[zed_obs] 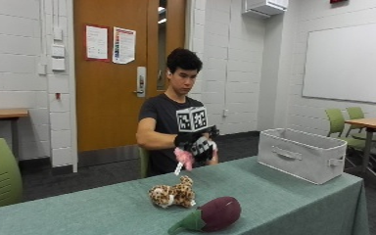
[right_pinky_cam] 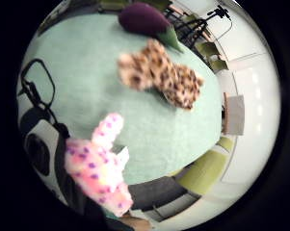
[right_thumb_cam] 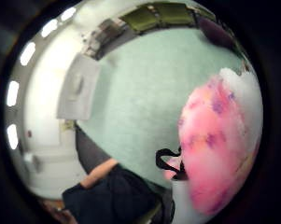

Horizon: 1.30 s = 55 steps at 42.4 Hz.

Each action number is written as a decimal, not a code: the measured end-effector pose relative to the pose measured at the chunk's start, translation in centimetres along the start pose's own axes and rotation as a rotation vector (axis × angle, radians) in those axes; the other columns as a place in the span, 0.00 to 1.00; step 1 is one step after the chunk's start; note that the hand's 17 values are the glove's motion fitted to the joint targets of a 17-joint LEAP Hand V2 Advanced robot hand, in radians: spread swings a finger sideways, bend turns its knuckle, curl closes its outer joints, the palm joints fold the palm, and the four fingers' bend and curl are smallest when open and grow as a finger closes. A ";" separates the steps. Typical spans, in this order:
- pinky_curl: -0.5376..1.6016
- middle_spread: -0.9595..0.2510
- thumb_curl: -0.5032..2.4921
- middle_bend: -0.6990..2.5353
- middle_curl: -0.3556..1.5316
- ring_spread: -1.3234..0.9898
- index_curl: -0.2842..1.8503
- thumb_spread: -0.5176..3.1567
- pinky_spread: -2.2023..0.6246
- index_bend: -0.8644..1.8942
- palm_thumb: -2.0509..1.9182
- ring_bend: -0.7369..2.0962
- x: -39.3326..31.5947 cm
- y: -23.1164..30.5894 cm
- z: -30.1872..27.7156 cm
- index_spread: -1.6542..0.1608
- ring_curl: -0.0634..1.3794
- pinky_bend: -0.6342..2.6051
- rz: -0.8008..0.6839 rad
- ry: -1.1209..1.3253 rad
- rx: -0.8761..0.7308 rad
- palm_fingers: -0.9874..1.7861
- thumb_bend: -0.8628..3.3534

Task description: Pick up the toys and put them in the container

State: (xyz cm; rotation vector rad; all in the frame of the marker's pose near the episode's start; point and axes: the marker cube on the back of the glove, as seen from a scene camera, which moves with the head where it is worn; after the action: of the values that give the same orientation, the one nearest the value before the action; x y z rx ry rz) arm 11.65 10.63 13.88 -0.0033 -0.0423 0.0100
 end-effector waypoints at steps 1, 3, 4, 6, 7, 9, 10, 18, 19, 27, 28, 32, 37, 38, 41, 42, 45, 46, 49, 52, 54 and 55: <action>0.42 0.55 0.31 0.41 0.45 0.39 0.32 0.41 0.62 0.39 0.66 0.59 -0.4 -0.3 -0.7 0.75 0.35 0.41 -0.004 -0.014 0.009 0.84 0.26; 0.43 0.54 0.31 0.43 0.47 0.39 0.33 0.39 0.62 0.40 0.66 0.60 -1.4 -0.9 -2.3 0.74 0.36 0.41 -0.016 -0.042 0.029 0.85 0.25; 0.43 0.54 0.32 0.44 0.47 0.39 0.34 0.39 0.62 0.41 0.66 0.60 -2.0 -1.3 -3.4 0.74 0.37 0.41 -0.026 -0.054 0.044 0.84 0.25; 0.43 0.53 0.33 0.45 0.48 0.39 0.35 0.38 0.62 0.42 0.66 0.61 -3.7 -2.2 -5.9 0.74 0.37 0.41 -0.053 -0.070 0.080 0.85 0.25; 0.43 0.53 0.33 0.46 0.48 0.39 0.35 0.37 0.62 0.43 0.66 0.61 -4.6 -2.8 -7.2 0.74 0.38 0.42 -0.067 -0.074 0.100 0.84 0.25; 0.44 0.52 0.34 0.47 0.49 0.39 0.36 0.37 0.61 0.44 0.66 0.62 -6.4 -4.0 -9.9 0.74 0.38 0.42 -0.093 -0.079 0.132 0.84 0.25; 0.44 0.52 0.34 0.47 0.49 0.39 0.37 0.36 0.61 0.44 0.66 0.62 -7.4 -4.6 -11.2 0.74 0.38 0.42 -0.105 -0.083 0.149 0.83 0.25; 0.45 0.52 0.36 0.49 0.51 0.39 0.40 0.34 0.61 0.47 0.66 0.64 -19.7 -9.2 -22.0 0.74 0.40 0.44 -0.311 -0.122 0.302 0.81 0.24; 0.45 0.52 0.37 0.49 0.51 0.39 0.40 0.34 0.61 0.47 0.66 0.64 -21.7 -9.3 -22.8 0.74 0.40 0.44 -0.379 -0.134 0.309 0.81 0.24; 0.45 0.52 0.39 0.50 0.51 0.39 0.43 0.33 0.61 0.47 0.66 0.65 -35.8 -12.5 -26.1 0.74 0.40 0.44 -0.463 -0.224 0.273 0.80 0.24; 0.45 0.52 0.39 0.50 0.52 0.39 0.43 0.32 0.61 0.47 0.66 0.65 -37.5 -13.1 -26.2 0.74 0.40 0.45 -0.461 -0.230 0.269 0.80 0.24; 0.45 0.52 0.40 0.51 0.52 0.39 0.44 0.32 0.61 0.47 0.66 0.65 -44.2 -14.2 -25.7 0.74 0.40 0.45 -0.529 -0.209 0.257 0.79 0.24; 0.45 0.52 0.42 0.51 0.52 0.39 0.45 0.32 0.61 0.47 0.66 0.66 -48.5 -16.8 -24.2 0.74 0.40 0.45 -0.453 -0.159 0.233 0.79 0.24; 0.45 0.52 0.42 0.51 0.52 0.39 0.45 0.32 0.61 0.46 0.66 0.66 -47.8 -17.8 -23.7 0.74 0.41 0.45 -0.470 -0.144 0.232 0.78 0.24; 0.45 0.52 0.43 0.51 0.52 0.40 0.46 0.32 0.61 0.46 0.65 0.66 -45.4 -20.1 -22.2 0.73 0.40 0.45 -0.554 -0.119 0.223 0.78 0.23; 0.45 0.52 0.43 0.51 0.52 0.40 0.46 0.32 0.61 0.46 0.65 0.66 -45.3 -20.5 -21.7 0.73 0.40 0.45 -0.570 -0.111 0.220 0.78 0.23; 0.45 0.52 0.43 0.50 0.51 0.40 0.47 0.32 0.61 0.45 0.65 0.66 -45.5 -20.7 -20.3 0.73 0.40 0.45 -0.635 -0.076 0.218 0.77 0.23; 0.45 0.51 0.43 0.50 0.51 0.40 0.46 0.32 0.61 0.43 0.65 0.66 -45.5 -20.7 -19.8 0.73 0.40 0.46 -0.644 -0.069 0.204 0.75 0.23; 0.48 0.56 0.38 0.44 0.49 0.40 0.45 0.37 0.64 0.34 0.55 0.65 -45.6 -20.7 -18.5 0.75 0.42 0.46 -0.546 -0.035 0.085 0.43 0.17; 0.49 0.66 0.36 0.39 0.47 0.44 0.44 0.37 0.68 0.34 0.48 0.57 -45.3 -20.6 -17.7 0.79 0.40 0.48 -0.449 -0.026 -0.012 0.26 0.16; 0.47 0.69 0.34 0.38 0.45 0.45 0.40 0.38 0.70 0.33 0.48 0.53 -45.2 -20.2 -17.6 0.79 0.35 0.47 -0.464 -0.024 -0.012 0.27 0.16; 0.46 0.69 0.34 0.37 0.44 0.46 0.39 0.38 0.70 0.34 0.47 0.51 -45.8 -19.5 -17.8 0.80 0.32 0.47 -0.488 -0.027 -0.008 0.27 0.16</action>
State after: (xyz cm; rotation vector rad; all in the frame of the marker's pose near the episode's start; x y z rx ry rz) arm -33.15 -9.39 -5.78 -0.0012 -0.0691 -0.4780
